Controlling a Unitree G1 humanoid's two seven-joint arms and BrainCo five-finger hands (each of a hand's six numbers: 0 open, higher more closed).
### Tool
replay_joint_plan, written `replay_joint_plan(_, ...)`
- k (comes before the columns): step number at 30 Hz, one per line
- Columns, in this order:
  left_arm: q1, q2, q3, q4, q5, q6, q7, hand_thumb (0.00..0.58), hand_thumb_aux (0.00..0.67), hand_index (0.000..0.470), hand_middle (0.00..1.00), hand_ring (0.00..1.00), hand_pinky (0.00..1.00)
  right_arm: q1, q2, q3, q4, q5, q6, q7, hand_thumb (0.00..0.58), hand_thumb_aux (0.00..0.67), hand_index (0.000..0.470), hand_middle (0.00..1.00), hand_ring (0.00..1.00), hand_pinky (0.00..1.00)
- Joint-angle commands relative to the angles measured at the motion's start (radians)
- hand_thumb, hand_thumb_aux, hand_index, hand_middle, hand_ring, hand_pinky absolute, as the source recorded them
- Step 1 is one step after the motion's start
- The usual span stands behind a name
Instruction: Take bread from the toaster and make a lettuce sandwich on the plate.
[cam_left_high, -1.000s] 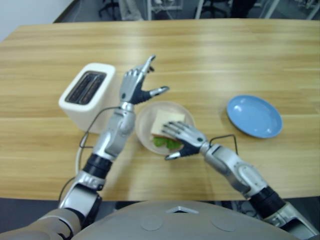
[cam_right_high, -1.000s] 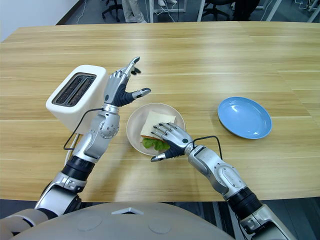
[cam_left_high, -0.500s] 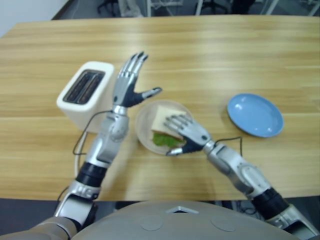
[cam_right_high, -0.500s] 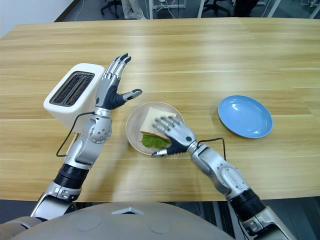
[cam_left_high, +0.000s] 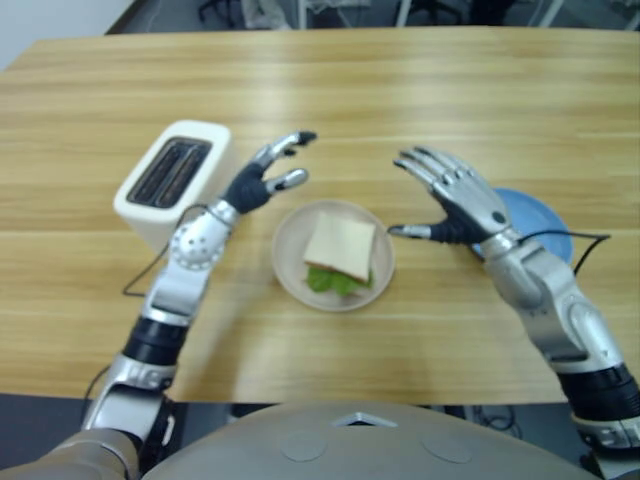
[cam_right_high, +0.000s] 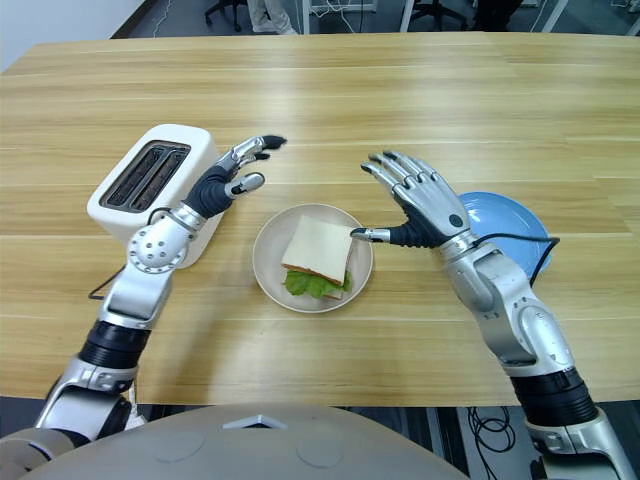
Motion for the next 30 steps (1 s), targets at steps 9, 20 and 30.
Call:
replay_joint_plan(9, 0.265, 0.428, 0.044, -0.243, 0.005, 0.21, -0.382, 0.58, 0.67, 0.46, 1.0, 1.0, 1.0, 0.381, -0.253, -0.189, -0.23, 0.363, 0.116, 0.533, 0.58, 0.67, 0.46, 1.0, 1.0, 1.0)
replay_joint_plan(20, 0.309, 0.425, -0.123, -0.187, 0.156, 0.287, -0.434, 0.58, 0.67, 0.46, 1.0, 1.0, 1.0, 0.268, -0.185, 0.095, -0.24, 0.207, 0.167, 0.61, 0.58, 0.67, 0.46, 1.0, 1.0, 1.0)
replay_joint_plan(30, 0.193, 0.272, -0.329, 0.058, 0.366, 0.261, -0.389, 0.58, 0.67, 0.46, 1.0, 1.0, 1.0, 0.015, -0.06, 0.334, 0.027, -0.176, 0.15, 0.498, 0.58, 0.67, 0.46, 1.0, 1.0, 1.0)
